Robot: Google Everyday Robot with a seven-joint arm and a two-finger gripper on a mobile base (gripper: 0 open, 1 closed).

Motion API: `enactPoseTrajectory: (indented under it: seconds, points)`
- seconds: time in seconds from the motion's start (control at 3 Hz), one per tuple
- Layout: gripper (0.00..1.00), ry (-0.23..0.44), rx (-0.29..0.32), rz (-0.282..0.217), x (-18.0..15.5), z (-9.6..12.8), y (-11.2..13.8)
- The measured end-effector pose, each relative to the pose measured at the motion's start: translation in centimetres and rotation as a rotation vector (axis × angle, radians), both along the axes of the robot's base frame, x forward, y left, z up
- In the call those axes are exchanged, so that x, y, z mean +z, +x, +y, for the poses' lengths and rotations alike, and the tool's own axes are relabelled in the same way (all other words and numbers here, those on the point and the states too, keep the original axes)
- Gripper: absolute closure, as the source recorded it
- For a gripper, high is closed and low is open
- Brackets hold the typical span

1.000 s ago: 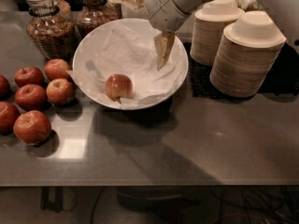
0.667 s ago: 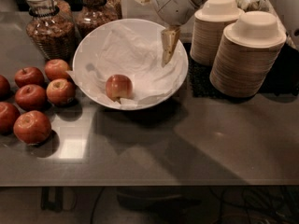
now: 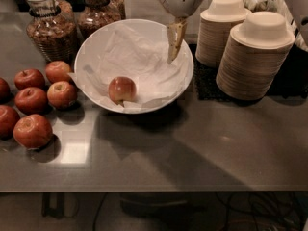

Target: Pick apple from white bowl

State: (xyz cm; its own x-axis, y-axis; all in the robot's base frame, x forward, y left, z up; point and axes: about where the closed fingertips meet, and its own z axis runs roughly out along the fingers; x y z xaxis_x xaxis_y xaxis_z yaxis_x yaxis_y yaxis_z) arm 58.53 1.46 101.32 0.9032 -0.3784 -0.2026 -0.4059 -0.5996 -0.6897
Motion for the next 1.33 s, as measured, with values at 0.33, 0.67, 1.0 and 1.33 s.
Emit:
enactPoseTrajectory:
  seconds: [0.33, 0.67, 1.0, 1.33]
  points:
    - [0.0, -0.031, -0.028, 0.043, -1.6, 0.5, 0.5]
    - [0.0, -0.07, -0.05, 0.126, -4.2, 0.9, 0.7]
    - [0.0, -0.105, -0.047, 0.227, -6.9, 1.1, 0.8]
    - [0.0, -0.161, -0.042, 0.362, -11.1, 1.1, 1.0]
